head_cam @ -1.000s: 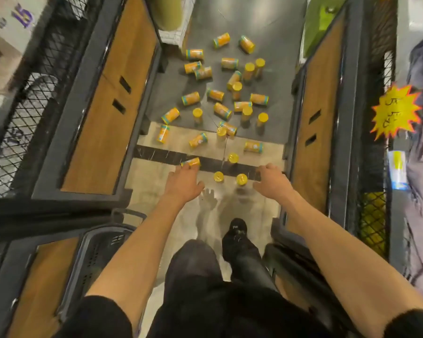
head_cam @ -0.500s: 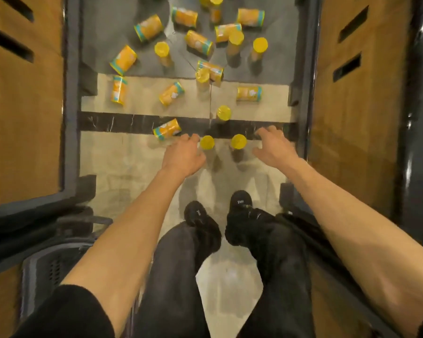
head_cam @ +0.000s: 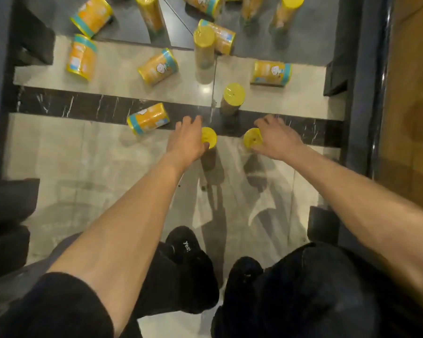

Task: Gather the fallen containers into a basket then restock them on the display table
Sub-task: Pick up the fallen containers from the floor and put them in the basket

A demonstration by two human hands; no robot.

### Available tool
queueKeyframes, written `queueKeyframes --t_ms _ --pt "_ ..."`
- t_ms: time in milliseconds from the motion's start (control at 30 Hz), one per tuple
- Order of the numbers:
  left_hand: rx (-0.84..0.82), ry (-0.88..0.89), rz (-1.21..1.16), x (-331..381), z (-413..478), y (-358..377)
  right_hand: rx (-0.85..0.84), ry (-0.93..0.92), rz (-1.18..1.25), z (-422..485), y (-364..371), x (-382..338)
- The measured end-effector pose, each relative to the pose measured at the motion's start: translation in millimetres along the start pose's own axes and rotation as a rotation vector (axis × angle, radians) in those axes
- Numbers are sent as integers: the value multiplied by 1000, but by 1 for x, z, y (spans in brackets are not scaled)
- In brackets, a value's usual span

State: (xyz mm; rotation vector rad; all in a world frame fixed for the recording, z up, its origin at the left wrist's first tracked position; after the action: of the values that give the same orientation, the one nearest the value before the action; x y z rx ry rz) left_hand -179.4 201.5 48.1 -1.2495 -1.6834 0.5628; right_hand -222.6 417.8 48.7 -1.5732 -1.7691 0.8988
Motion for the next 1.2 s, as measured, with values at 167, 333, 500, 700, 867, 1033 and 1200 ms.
queueKeyframes --t_ms 167,333,500,700,867,1033,1200 --pt "7 8 -13 -24 38 56 -7 -56 -25 44 44 12" --pt "63 26 -70 -31 47 85 93 -134 -33 52 67 10" --pt "178 20 -6 -27 41 83 95 -108 -38 49 66 8" --pt "289 -107 -52 -46 5 50 163 -124 91 39 35 -4" --pt "334 -155 -2 -65 -38 -26 301 -207 98 21 -27 -48" --pt "457 -203 25 -81 -101 -114 422 -329 110 -10 -99 -112" --pt "608 -265 49 -102 -202 -187 456 -521 87 -60 -160 -197"
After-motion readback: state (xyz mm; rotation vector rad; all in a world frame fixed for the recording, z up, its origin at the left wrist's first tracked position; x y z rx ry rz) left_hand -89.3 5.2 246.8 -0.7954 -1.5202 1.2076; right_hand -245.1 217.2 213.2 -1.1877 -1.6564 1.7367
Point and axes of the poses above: each hand's wrist, its own z-axis towards the middle knuckle, its own y-axis out of the palm, x = y × z, the point moved 4 cm from there along z, towards the middle knuckle, and after that the axes turned 12 degrees about y, right-handed, at the moved point
